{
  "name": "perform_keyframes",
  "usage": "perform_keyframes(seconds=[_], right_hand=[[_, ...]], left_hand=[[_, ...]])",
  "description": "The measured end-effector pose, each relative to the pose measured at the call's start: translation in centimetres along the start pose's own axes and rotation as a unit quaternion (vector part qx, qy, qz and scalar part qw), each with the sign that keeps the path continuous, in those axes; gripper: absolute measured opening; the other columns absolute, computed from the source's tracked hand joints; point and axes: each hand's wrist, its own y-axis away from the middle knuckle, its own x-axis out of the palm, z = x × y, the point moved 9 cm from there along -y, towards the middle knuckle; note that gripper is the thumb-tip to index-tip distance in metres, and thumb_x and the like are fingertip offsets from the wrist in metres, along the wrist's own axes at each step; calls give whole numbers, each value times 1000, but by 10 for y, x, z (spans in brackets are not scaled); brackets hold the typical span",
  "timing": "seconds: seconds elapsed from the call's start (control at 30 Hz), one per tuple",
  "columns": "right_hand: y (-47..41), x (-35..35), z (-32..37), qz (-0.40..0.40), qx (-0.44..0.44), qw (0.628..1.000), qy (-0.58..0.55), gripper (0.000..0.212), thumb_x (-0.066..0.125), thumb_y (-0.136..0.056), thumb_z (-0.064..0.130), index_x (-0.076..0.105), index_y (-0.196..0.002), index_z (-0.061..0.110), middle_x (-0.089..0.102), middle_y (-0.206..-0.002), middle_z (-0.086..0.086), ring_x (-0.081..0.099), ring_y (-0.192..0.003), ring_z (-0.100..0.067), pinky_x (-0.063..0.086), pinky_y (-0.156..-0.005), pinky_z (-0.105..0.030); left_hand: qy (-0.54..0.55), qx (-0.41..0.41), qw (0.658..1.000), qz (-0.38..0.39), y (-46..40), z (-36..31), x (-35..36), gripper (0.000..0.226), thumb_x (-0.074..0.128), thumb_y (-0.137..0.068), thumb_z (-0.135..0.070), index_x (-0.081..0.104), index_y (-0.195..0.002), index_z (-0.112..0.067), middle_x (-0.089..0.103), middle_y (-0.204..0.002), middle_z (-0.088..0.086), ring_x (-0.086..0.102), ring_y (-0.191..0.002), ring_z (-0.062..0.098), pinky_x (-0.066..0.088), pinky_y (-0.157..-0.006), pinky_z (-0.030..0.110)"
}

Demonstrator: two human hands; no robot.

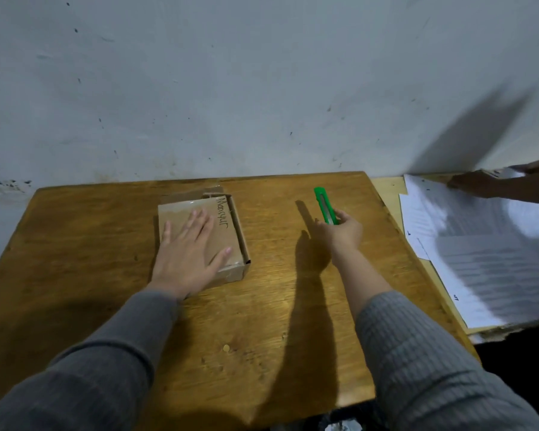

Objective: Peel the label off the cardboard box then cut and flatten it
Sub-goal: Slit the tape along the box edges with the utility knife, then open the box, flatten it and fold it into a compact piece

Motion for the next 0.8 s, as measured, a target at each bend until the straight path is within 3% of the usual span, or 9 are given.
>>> perform_keyframes(seconds=[0.1,0.27,0.5,0.6,0.7,0.8], right_hand=[[-10,9,-2,-46,-37,995,80,40,70,-81,15,64,-120,20,66,-117,-10,64,-104,-26,51,-93,-41],[-20,14,-13,-95,-60,957,269,41,62,-87,33,58,-127,24,47,-134,-7,41,-124,-26,32,-98,-41],[-22,18,-19,-78,-60,934,345,51,57,-88,46,48,-135,30,44,-132,-10,35,-122,-28,31,-95,-42],[-5,34,3,-79,-141,931,326,46,57,-89,40,48,-134,35,45,-128,-9,37,-117,-27,32,-93,-43],[30,87,28,52,-239,941,233,39,52,-93,32,50,-132,36,49,-129,-7,43,-119,-24,39,-98,-41],[72,141,40,234,-234,934,137,38,46,-97,28,47,-135,34,53,-133,-3,51,-118,-20,43,-96,-32]], left_hand=[[-1,-4,1000,-2,-1,0,1,86,-5,-80,-74,-8,-150,-24,-17,-153,-7,-13,-144,10,-8,-117,48],[17,-1,1000,-11,-4,1,2,85,5,-83,-73,-2,-152,-23,-14,-154,-8,-13,-143,7,-8,-117,47],[33,5,999,-18,-3,0,1,84,11,-85,-72,4,-152,-22,-5,-158,-6,-6,-145,9,-5,-118,48],[28,2,999,-17,-2,-1,1,81,11,-88,-70,1,-152,-23,-8,-157,-7,-8,-145,8,-5,-118,47],[20,-1,1000,-10,0,-2,0,80,8,-88,-71,-2,-152,-24,-11,-157,-6,-11,-145,9,-6,-118,47],[20,-1,1000,-7,1,-3,0,80,9,-88,-71,-3,-152,-23,-10,-158,-5,-12,-145,10,-8,-118,47]])
